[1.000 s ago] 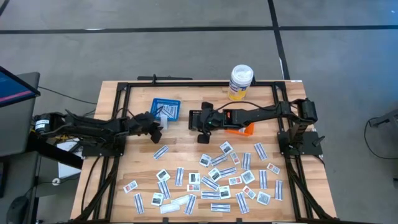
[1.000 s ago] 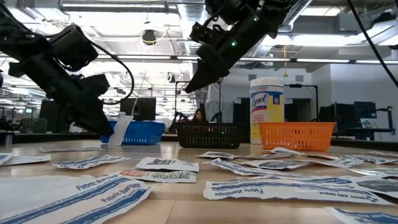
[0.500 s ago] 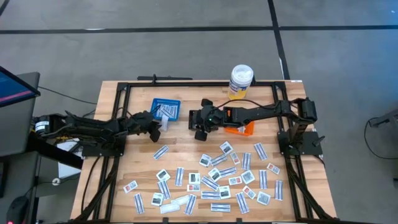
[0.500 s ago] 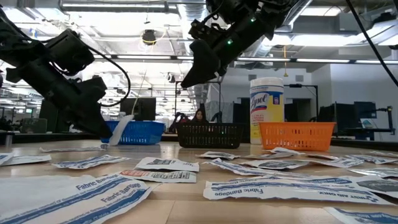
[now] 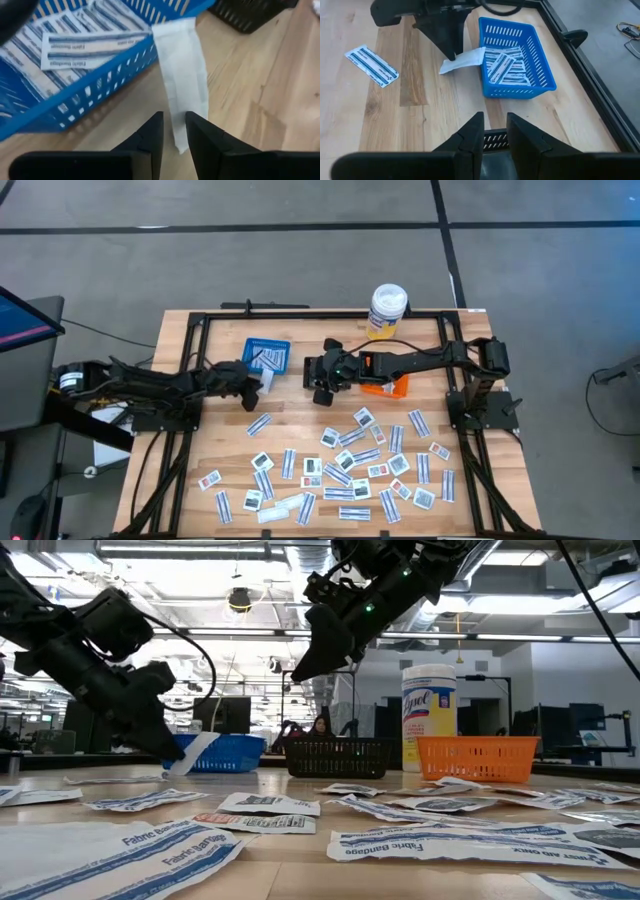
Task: Pick & Place First Aid Supplies
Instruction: Put the bandage into the blue container
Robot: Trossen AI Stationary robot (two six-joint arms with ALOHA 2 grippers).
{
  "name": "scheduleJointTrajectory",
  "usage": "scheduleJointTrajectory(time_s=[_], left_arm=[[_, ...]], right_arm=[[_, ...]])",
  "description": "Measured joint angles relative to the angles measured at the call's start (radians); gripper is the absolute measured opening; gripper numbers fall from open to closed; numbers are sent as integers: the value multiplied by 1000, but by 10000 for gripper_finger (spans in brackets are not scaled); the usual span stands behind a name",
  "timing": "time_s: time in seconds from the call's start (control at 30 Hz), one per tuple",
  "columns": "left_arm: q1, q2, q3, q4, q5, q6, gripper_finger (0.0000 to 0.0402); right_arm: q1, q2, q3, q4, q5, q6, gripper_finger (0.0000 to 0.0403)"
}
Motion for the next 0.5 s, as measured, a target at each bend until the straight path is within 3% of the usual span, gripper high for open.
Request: scheduleJointTrajectory(time_s=[0.13,0.27,0.33,0.5], left_arm=[[0,68,0,61,0,30,83],[0,123,0,143,0,33,41],[0,129,0,158,13,28,12],[-32,89,1,218,79,22,6]], right_arm=[[0,0,0,0,0,0,77],[0,0,0,0,0,0,77],[0,0,0,-3,0,0,77],[0,0,0,-30,0,0,77]])
